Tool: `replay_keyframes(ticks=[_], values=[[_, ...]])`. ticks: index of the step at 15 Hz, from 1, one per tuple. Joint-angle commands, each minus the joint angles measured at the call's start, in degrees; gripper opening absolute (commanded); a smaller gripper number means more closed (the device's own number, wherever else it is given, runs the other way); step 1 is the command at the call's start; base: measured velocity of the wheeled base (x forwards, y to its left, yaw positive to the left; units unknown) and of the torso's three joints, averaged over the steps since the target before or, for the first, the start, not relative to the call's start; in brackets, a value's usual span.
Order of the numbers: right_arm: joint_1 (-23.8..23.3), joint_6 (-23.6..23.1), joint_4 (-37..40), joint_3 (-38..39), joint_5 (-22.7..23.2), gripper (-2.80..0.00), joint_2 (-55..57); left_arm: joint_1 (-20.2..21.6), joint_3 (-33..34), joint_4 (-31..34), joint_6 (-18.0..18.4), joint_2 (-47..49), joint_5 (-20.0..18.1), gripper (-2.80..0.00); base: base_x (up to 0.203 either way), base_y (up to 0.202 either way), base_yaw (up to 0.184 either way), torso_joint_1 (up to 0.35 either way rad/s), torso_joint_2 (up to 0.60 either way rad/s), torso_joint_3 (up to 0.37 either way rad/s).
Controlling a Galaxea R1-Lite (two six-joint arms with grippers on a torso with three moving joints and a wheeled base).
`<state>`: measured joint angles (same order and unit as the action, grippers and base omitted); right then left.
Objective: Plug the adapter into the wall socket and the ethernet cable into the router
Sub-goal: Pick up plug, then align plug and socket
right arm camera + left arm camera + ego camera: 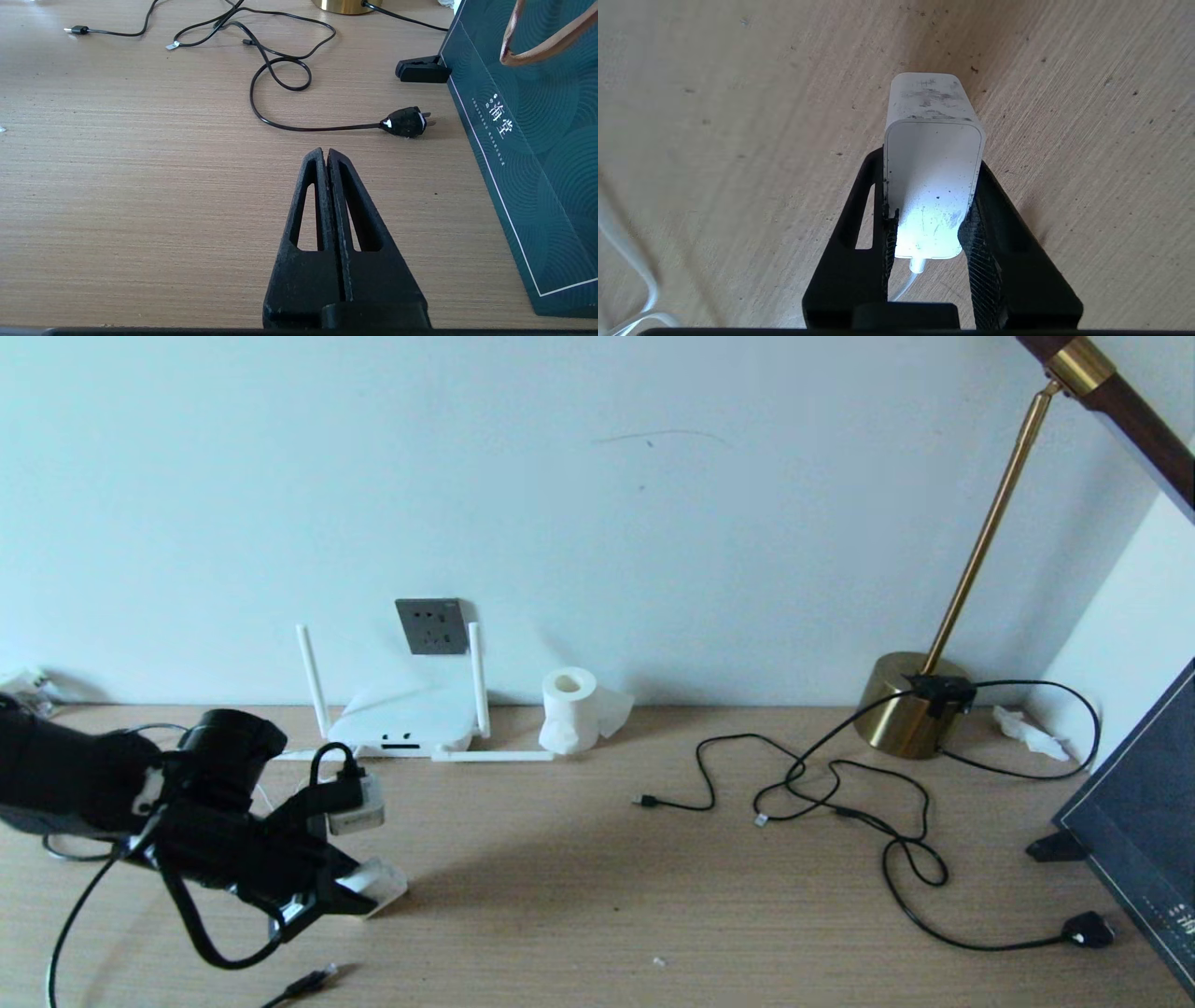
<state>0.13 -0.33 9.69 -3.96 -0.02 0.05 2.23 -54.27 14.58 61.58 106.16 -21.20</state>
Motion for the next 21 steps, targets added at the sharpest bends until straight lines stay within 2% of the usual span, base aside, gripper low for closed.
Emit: replay_keyframes(ticks=[1,2,3,4,5,6,7,9,10,11,12,13,14,17,19,21], values=[[0.0,0.0,0.1,0.0,0.0,-2.80,0.0,0.1,-0.1,0.1,0.2,-2.4,-0.4,-2.80,0.000,0.000,0.000,0.000,0.00,0.000],[0.0,-0.1,0.1,0.0,0.0,-2.80,0.0,0.2,-0.2,0.1,0.0,-4.0,-1.8,-2.80,0.000,0.000,0.000,0.000,0.00,0.000],[0.0,-0.1,0.1,0.0,0.0,-2.80,0.0,0.4,-0.4,-0.4,-0.9,-5.2,-5.3,-2.80,0.000,0.000,0.000,0.000,0.00,0.000],[0.0,-0.1,0.1,0.0,0.0,-2.80,0.0,0.5,-0.5,-2.3,-4.2,-6.0,-8.2,-2.80,0.000,0.000,0.000,0.000,0.00,0.000],[0.0,-0.1,0.1,0.0,0.0,-2.80,0.0,0.6,-0.5,-5.6,-10.0,-6.8,-10.4,-2.80,0.000,0.000,0.000,0.000,0.00,0.000],[0.0,-0.1,0.1,0.0,0.0,-2.80,0.0,0.5,-0.6,-9.3,-18.0,-7.7,-11.8,-2.80,0.000,0.000,0.000,0.000,0.00,0.000],[0.0,0.0,0.1,0.0,0.0,-2.80,0.0,0.4,-0.8,-13.3,-28.0,-8.8,-12.4,-2.80,0.000,0.000,0.000,0.000,0.00,0.000],[0.0,0.0,0.1,0.0,0.0,-2.80,0.0,0.3,-0.9,-23.8,-51.4,-11.0,-12.7,-2.80,0.000,0.000,0.000,0.000,0.00,0.000],[0.0,0.0,0.1,0.0,0.0,-2.80,0.0,0.3,-0.7,-28.5,-63.6,-12.6,-11.4,-2.80,0.000,0.000,0.000,0.000,0.00,0.000],[0.0,0.0,0.1,0.0,0.0,-2.80,0.0,0.2,-0.7,-31.4,-73.8,-14.0,-9.2,-2.80,0.000,0.000,0.000,0.000,0.00,0.000],[0.0,-0.1,0.1,0.0,0.0,-2.80,0.0,0.2,-0.5,-33.9,-81.8,-14.8,-5.8,-2.80,0.000,0.000,0.000,0.000,0.00,0.000],[0.0,0.0,0.1,0.0,0.0,-2.80,0.0,0.3,0.1,-36.5,-85.2,-14.3,-1.5,-2.80,0.000,0.000,0.000,0.000,0.00,0.000],[0.0,0.0,0.1,0.0,0.0,-2.80,0.0,0.3,1.7,-42.4,-84.4,-12.5,3.0,-2.80,0.000,0.000,0.000,0.000,0.00,0.000],[0.0,0.0,0.1,0.0,0.0,-2.80,0.0,0.2,7.1,-70.9,-79.8,0.0,11.2,-2.80,0.000,0.000,0.000,0.000,0.00,0.000],[0.0,0.0,0.1,0.0,0.0,-2.80,0.0,0.0,8.1,-85.5,-73.3,10.1,15.5,-2.80,0.000,0.000,0.000,0.000,0.00,0.000],[0.0,-0.1,0.1,0.0,0.0,-2.80,0.0,-0.7,6.6,-95.2,-67.1,18.2,18.7,-2.80,0.000,0.000,0.000,0.000,0.00,0.000]])
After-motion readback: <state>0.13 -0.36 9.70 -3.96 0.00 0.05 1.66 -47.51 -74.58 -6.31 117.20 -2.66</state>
